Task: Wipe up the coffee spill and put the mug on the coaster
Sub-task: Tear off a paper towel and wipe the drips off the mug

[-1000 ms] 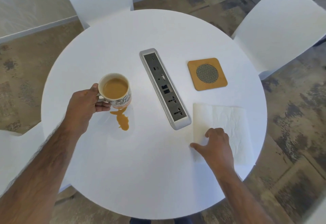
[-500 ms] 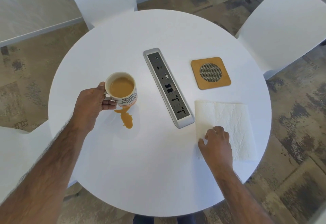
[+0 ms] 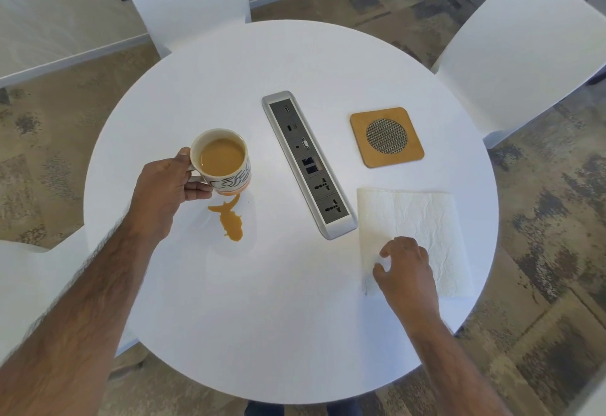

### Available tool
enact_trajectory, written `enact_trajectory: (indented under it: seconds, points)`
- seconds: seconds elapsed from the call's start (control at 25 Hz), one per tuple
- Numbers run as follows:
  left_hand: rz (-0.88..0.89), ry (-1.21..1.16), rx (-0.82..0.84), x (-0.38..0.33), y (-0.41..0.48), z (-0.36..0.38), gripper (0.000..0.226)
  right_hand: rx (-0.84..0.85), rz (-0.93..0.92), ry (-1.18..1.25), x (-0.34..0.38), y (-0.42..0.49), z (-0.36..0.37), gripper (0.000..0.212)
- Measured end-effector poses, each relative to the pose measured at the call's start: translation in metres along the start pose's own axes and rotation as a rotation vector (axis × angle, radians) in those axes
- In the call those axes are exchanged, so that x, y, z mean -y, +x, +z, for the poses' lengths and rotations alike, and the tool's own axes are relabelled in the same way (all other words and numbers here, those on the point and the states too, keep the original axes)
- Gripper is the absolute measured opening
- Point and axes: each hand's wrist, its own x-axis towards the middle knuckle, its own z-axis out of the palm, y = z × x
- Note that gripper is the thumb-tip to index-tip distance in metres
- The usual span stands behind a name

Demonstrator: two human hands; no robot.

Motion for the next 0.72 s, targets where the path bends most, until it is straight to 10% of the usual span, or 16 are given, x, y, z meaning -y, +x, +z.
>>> enact_trajectory:
  seconds: [0.16,0.48,0.72]
  points:
    - [0.002,0.008,-0.001,-0.002,0.003,0.001,0.041,0.216,-0.167,-0.278,-0.014,-0.026,-0.005,0.062]
    - [0.010,0.009,0.025,-0.004,0.001,0.005,0.038,0.037,-0.239,-0.288,-0.017,-0.037,0.016,0.022]
    - [0.011,-0.008,0.016,-0.008,0.000,0.009,0.036,0.027,-0.213,-0.270,-0.019,-0.037,0.019,0.032]
